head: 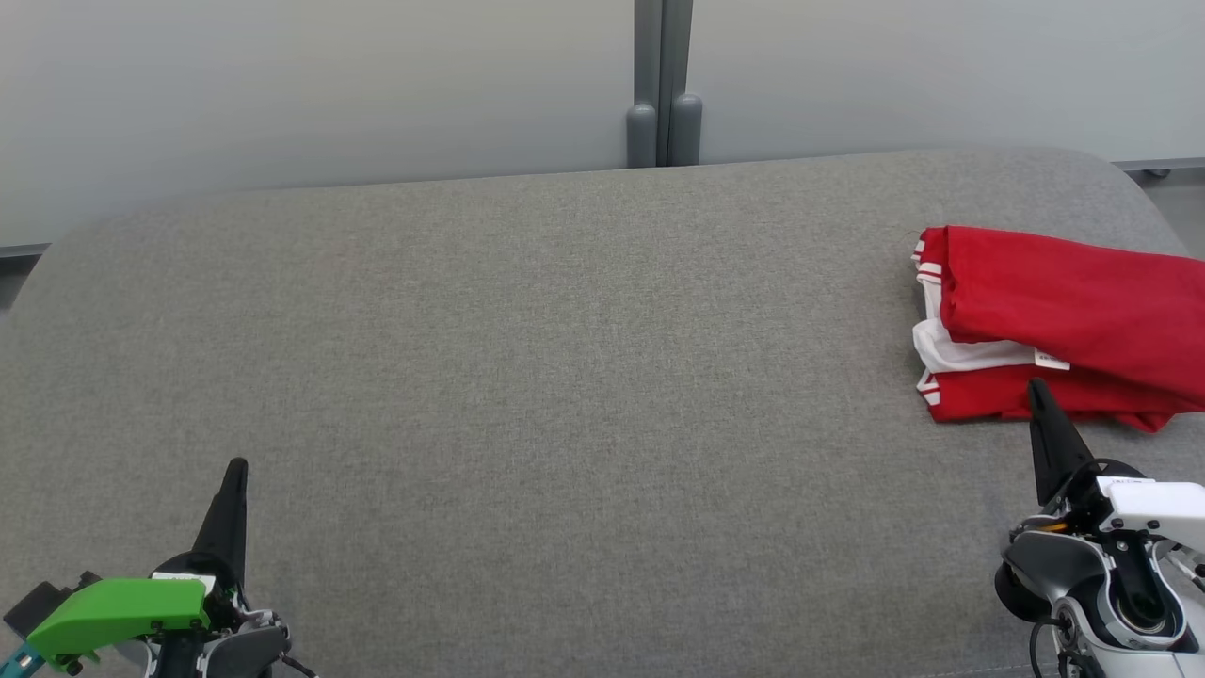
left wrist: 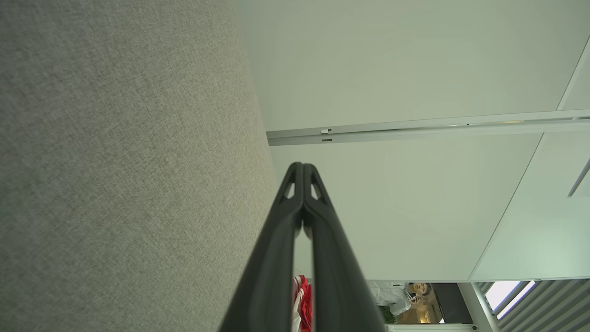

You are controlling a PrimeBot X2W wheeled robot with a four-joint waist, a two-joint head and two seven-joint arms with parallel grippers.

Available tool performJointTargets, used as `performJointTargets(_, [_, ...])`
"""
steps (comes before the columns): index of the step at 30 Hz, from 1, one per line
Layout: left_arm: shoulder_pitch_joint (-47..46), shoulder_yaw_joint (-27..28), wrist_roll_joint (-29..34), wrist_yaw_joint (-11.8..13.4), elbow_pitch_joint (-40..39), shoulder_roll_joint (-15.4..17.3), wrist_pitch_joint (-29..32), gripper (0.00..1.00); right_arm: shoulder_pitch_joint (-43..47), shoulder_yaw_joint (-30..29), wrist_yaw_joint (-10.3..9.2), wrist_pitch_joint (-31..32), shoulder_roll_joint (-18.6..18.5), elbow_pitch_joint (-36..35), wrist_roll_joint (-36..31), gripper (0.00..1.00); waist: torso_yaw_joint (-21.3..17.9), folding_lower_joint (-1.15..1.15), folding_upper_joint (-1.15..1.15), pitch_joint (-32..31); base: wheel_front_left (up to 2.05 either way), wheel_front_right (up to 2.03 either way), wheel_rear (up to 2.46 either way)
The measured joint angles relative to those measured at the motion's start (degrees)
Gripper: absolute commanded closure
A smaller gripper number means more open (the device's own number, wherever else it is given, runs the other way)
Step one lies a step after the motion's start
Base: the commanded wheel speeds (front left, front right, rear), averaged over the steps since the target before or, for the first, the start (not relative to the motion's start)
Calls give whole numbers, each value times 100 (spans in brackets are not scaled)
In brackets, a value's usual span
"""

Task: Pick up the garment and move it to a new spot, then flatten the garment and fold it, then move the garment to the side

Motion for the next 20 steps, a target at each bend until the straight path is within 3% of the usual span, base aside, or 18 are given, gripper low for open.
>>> performJointTargets(20, [-1,19,7,0,-2,-4,7,100,-1,-15,0,1,20,-2,-5,100,0,0,0,1,0,0,0])
